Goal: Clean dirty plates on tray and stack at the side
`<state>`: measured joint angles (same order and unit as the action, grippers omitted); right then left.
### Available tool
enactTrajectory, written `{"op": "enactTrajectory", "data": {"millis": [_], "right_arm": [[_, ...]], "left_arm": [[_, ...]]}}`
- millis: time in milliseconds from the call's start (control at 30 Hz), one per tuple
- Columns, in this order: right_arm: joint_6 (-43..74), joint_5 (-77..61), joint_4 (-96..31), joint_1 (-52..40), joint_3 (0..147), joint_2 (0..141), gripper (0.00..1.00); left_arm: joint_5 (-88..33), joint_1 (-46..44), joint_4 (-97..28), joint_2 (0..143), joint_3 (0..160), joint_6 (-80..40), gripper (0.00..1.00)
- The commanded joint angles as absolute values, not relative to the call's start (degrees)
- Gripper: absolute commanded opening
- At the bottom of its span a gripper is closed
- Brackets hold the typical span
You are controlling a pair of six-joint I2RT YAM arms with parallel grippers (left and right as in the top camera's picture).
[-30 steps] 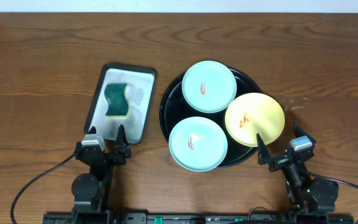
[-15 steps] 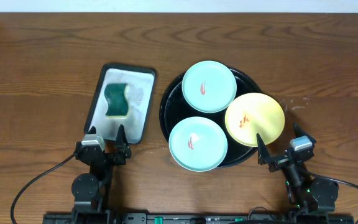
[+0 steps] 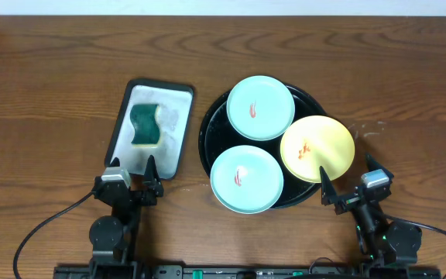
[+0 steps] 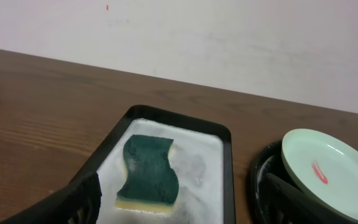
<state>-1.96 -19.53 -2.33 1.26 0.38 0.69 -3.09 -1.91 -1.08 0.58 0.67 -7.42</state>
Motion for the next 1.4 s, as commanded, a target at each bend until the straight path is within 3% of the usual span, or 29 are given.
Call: {"op": "enactTrajectory", "data": {"millis": [0,600,800,1000,1367], "right_arm": [[-2.4,-19.7,-2.6,0.3,0.3,0.8,0.99],[-2.4,-20.0,-1.5,0.3,0.3,0.8,0.99],[7.2,-21.6,5.2,0.3,0.7,0.8,0.99],[7.6,-23.0,0.4,0.3,9.1,3.1,0.99],[7.5,-30.4,-19.8,0.3,45.3,36.7,0.99]], "left_arm": [[-3.4,-1.5,-3.8,0.2,0.2,-6.7,0.82],[-4.0,-1.5,-3.5,0.3,0.2,-6.7,0.82],[-13.8,-1.5,5.8,0.3,1.3,-6.7,0.82],[-14.1,-1.5,5.6,3.1,10.7,-6.7,0.82],[-14.2,-1.5,-28.6,35.2,50.2,-6.7,0.82]]}}
